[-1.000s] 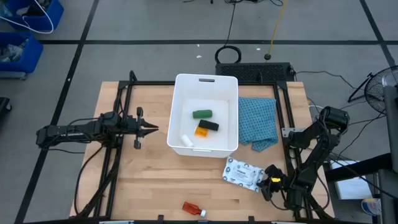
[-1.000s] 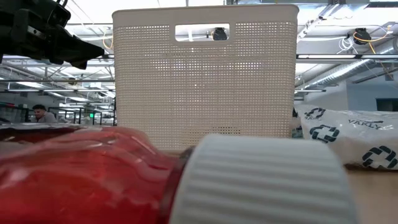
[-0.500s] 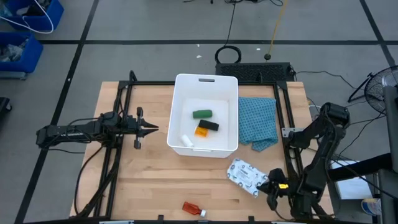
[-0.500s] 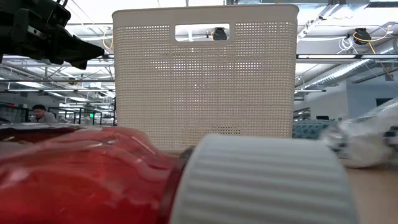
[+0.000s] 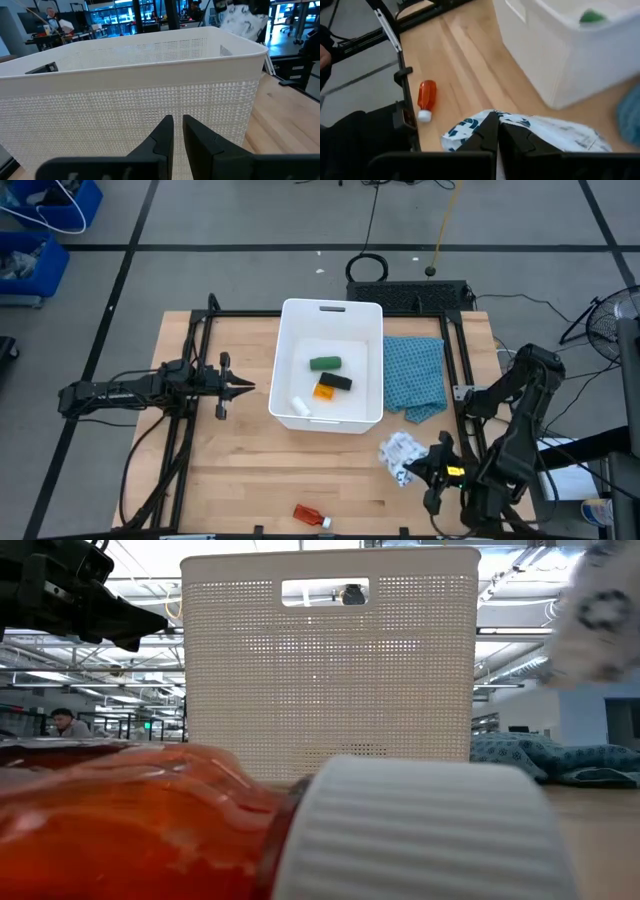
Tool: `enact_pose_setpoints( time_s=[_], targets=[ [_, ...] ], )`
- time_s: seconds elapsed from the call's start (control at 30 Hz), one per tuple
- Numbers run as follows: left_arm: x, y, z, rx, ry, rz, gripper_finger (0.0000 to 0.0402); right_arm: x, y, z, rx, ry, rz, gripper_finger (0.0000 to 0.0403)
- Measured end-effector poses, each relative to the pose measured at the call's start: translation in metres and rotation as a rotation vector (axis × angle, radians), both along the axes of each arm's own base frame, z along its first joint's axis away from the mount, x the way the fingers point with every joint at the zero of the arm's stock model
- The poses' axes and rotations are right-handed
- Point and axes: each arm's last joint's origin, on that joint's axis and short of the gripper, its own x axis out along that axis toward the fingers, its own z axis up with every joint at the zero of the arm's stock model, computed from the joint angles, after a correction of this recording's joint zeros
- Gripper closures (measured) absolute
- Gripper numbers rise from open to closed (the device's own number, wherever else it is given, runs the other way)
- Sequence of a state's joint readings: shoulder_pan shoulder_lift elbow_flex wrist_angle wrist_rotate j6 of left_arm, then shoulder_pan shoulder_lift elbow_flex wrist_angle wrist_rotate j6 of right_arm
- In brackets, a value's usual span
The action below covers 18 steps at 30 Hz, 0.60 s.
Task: Pick & place medical supplies in basket/bin
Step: Put the white mailer bag into the white bin
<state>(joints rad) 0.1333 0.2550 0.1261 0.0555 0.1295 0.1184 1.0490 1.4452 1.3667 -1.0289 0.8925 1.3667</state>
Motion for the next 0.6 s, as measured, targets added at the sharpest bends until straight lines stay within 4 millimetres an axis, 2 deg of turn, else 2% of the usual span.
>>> enact_pose_setpoints(
  time_s=[0.13, 0.3, 0.6],
  targets=[
    [0.000, 0.000, 0.000, 0.000, 0.000, 0.000, 0.0355, 0.005, -0.006, 0.017, -0.030, -0.015, 0.036, 0.0403],
    [0.000, 0.000, -0.001, -0.003, 0.009, 0.000, 0.0355, 0.001, -0.015, 0.035, -0.068, -0.083, 0.081, 0.0403],
    [0.000, 0.000, -0.001, -0.016, 0.008, 0.001, 0.0355, -0.004, -0.050, 0.100, -0.196, -0.349, 0.211, 0.0403]
  ],
)
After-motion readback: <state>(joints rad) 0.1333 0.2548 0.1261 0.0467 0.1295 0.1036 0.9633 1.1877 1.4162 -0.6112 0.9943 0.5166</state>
